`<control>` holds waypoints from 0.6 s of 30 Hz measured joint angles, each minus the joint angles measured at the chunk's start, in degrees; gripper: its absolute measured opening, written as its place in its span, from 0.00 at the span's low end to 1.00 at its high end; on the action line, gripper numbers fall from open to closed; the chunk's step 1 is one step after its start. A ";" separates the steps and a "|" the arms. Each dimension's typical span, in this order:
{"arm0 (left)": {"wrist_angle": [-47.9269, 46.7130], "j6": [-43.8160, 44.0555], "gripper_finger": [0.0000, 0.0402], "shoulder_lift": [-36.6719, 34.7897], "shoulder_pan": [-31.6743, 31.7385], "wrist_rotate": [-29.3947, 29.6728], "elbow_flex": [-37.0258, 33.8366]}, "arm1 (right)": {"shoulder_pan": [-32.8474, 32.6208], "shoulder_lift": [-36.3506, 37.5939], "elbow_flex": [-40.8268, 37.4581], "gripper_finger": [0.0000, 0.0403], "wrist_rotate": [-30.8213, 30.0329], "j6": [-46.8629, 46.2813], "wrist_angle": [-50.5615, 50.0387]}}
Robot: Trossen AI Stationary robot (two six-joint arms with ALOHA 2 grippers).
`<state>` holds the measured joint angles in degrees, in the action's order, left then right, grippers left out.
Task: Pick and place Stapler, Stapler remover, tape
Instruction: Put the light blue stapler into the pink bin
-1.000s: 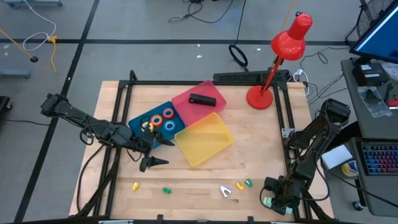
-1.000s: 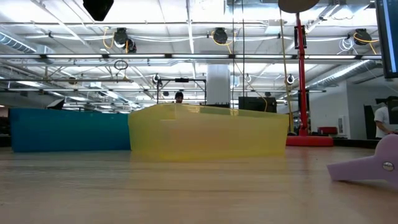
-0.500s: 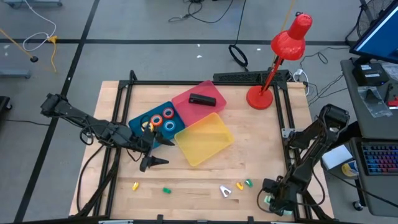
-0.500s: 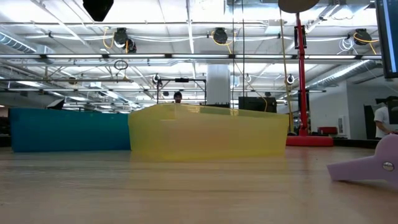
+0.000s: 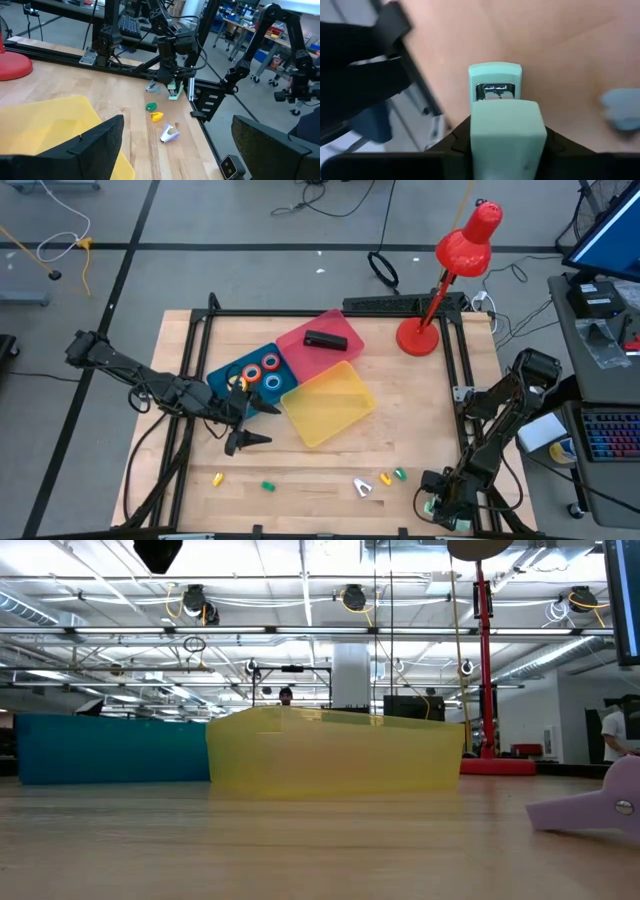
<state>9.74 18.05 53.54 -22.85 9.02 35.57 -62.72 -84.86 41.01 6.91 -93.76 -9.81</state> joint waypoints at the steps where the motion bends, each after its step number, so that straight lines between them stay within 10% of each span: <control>1: 0.11 -0.32 0.91 0.02 0.00 0.02 0.00 | 0.07 0.01 0.00 0.26 0.87 0.00 0.92; 18: 0.91 -1.38 0.92 0.02 0.00 0.04 0.00 | 6.36 5.14 0.00 0.27 -1.10 5.18 1.86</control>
<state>10.66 16.67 53.56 -22.85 9.06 35.57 -56.36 -79.71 41.01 5.81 -88.57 -7.94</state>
